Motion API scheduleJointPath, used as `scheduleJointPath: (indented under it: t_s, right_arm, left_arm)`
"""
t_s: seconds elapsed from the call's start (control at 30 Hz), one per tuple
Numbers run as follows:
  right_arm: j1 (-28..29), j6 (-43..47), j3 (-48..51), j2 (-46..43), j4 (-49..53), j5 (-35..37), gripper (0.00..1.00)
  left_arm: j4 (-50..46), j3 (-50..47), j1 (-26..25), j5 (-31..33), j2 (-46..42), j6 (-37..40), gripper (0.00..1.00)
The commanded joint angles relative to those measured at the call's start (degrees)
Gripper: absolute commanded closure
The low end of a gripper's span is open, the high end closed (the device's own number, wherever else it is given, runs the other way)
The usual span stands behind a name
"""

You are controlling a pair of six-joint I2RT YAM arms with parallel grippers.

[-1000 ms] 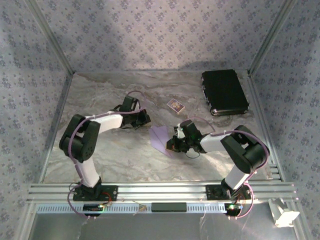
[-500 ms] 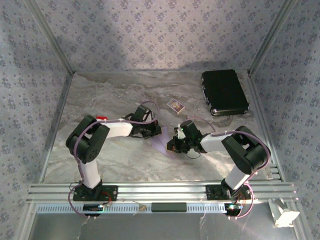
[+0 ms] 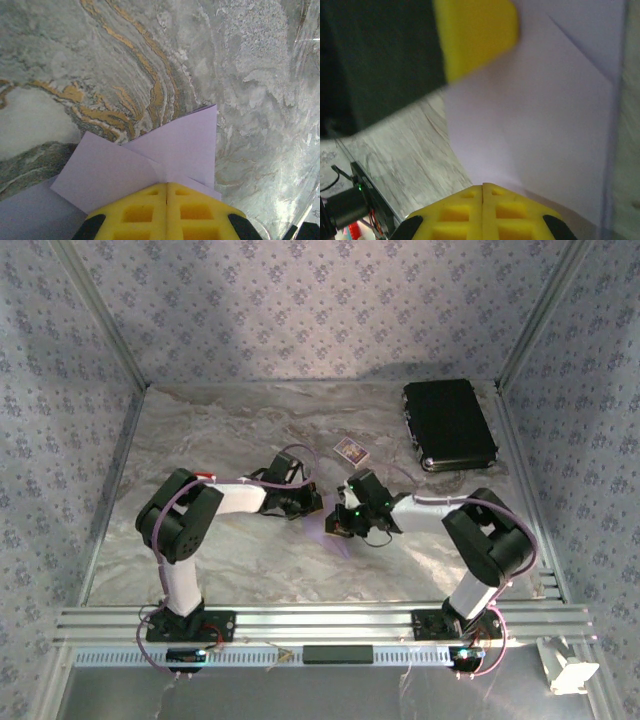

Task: Fold a paper plane with a square sheet of paper (pick it up from the middle)

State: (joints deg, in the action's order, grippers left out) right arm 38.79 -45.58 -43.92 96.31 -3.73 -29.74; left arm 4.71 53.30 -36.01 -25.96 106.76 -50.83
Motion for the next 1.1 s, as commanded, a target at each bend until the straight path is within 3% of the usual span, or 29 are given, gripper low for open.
scheduleJointPath:
  t_s: [0.0, 0.17, 0.7, 1.07]
  right_arm:
    - [0.0, 0.8, -3.3, 4.6, 4.1, 2.4, 1.0]
    - [0.0, 0.5, -0.7, 6.4, 3.5, 2.2, 0.99]
    - [1.0, -0.8, 15.6, -7.8, 2.1, 2.0, 0.95]
    - [1.2, -6.6, 26.8, -18.0, 0.4, 3.9, 0.94]
  left_arm:
    - [-1.5, -1.0, 0.3, 0.9, 1.3, 0.5, 1.0]
    - [-1.6, -1.2, 0.3, 1.1, 1.2, 0.7, 1.0]
    - [-1.4, -2.4, 1.1, 1.4, 1.5, 0.2, 1.0]
    - [0.5, -2.7, 1.0, 1.0, 1.9, -1.5, 1.0]
